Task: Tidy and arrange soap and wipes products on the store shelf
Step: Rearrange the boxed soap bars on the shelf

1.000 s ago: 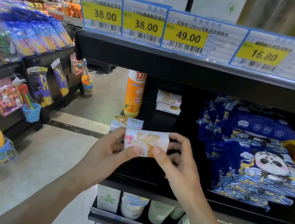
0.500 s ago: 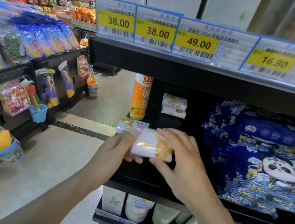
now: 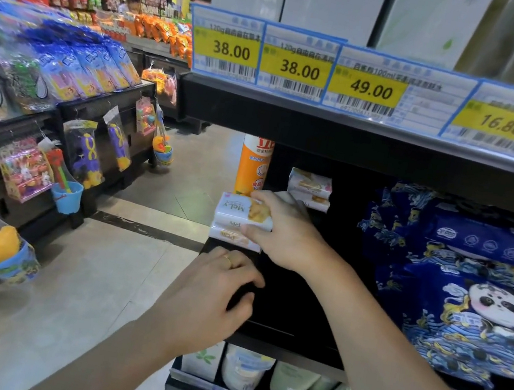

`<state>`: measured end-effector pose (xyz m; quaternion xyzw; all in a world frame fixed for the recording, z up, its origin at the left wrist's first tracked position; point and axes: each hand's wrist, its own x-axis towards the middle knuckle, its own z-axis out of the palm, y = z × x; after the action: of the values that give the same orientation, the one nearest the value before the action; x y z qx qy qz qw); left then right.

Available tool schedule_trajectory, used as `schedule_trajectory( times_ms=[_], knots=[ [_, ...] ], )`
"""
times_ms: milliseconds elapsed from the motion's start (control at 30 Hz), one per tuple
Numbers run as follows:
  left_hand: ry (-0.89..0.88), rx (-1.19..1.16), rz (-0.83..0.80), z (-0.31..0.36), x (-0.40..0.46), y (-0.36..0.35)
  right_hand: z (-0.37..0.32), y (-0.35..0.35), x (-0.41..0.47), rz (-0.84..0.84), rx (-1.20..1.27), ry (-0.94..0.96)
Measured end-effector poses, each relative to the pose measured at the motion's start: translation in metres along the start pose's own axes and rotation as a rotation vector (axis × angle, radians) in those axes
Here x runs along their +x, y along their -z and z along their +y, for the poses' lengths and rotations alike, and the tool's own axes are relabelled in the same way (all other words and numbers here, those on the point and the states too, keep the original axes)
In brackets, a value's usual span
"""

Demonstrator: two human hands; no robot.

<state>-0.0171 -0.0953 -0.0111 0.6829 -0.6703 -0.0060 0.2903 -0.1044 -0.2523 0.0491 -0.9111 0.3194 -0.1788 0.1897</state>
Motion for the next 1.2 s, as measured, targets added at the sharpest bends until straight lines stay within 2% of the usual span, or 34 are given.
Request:
schedule_trajectory(
  times_ms=[200,267,333,433,533,633,767,833,967,1100,1200],
  knots=[
    [0.043,0.044,-0.02,-0.002,0.002,-0.003,0.009,0.0,0.002,-0.027,0.118,-0.05],
    [0.044,0.07,-0.032,-0.004,0.005,-0.004,0.015,0.005,0.007,0.033,0.219,-0.134],
    [0.042,0.111,-0.043,-0.004,0.008,-0.004,0.023,0.01,0.017,0.186,0.278,-0.219],
    [0.055,0.131,-0.047,-0.003,0.009,-0.005,0.043,0.014,0.036,0.405,0.109,-0.363],
    [0.059,0.136,-0.048,-0.005,0.008,-0.007,0.062,0.01,0.053,0.359,-0.091,-0.455],
    [0.07,0.111,-0.053,-0.009,0.009,-0.008,0.068,0.003,0.071,0.272,-0.088,-0.529],
    [0.078,0.088,-0.063,-0.012,0.01,-0.008,0.07,-0.007,0.088,0.219,-0.135,-0.542],
    [0.078,0.077,-0.061,-0.012,0.01,-0.008,0.076,-0.011,0.095,0.258,-0.142,-0.507],
    [0.081,0.066,-0.057,-0.012,0.011,-0.007,0.08,-0.008,0.093,0.472,0.01,-0.537],
    [0.091,0.052,-0.055,-0.011,0.011,-0.008,0.071,-0.006,0.075,0.559,-0.063,-0.473],
    [0.098,0.04,-0.055,-0.012,0.01,-0.008,0.056,-0.005,0.041,0.678,0.044,-0.457]
  ],
)
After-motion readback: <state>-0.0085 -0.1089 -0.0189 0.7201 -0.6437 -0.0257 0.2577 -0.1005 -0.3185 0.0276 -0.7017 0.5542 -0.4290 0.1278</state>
